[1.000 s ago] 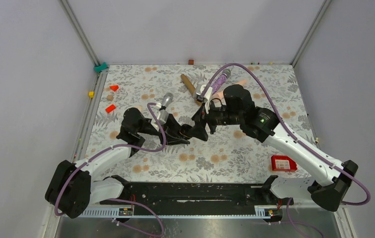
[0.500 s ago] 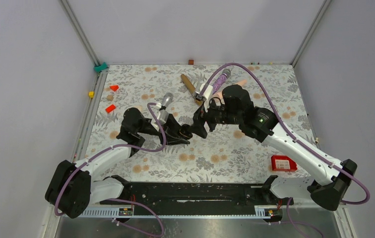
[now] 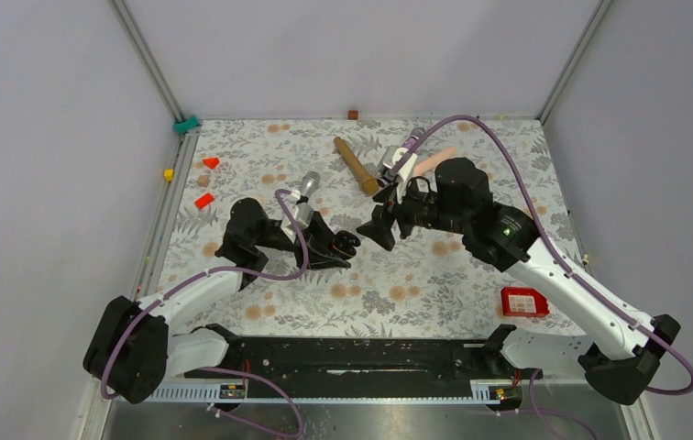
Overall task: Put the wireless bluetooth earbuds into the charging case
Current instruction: Close the charging case.
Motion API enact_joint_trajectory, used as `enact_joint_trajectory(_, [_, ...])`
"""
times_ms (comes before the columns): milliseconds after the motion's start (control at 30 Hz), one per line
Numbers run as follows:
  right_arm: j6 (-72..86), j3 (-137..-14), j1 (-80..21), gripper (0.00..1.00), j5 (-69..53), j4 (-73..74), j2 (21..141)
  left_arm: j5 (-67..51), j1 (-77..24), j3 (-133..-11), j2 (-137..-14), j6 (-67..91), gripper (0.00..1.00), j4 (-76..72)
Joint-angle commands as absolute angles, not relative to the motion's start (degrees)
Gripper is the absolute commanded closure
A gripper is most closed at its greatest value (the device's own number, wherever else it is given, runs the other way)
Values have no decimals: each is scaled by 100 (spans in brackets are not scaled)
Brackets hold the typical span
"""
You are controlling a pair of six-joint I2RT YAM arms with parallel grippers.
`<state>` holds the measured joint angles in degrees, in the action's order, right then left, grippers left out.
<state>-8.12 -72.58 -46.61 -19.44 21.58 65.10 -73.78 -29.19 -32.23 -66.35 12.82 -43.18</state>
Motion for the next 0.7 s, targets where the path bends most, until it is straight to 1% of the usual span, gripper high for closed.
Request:
enact_joint_trajectory(0, [-826, -7054, -4493, 15, -1304, 1722, 6449, -7419, -2938, -3334, -6557, 1127, 100, -4413])
enact_joint_trajectory(100, [-798, -6908, -4416, 2, -1091, 1583, 6499, -7415, -2940, -3324, -6552, 1115, 100, -4411])
enact_joint_trajectory(133, [-770, -6860, -4402, 1, -1021, 1522, 6525, -7415, -2944, -3318, -6553, 1110, 100, -4400])
enact_joint_trajectory(233, [-651, -6733, -4322, 0, -781, 1373, 6597, -7417, -2944, -3309, -6544, 1091, 100, -4390])
enact_joint_trajectory(333, [-623, -6702, -4272, 1, -820, 1362, 6682, -7423, -2944, -3304, -6552, 1081, 100, -4386])
enact_joint_trajectory(667, [-581, -6595, -4266, 1, -1640, 1333, 6794, -7413, -2949, -3311, -6559, 1065, 100, -4353])
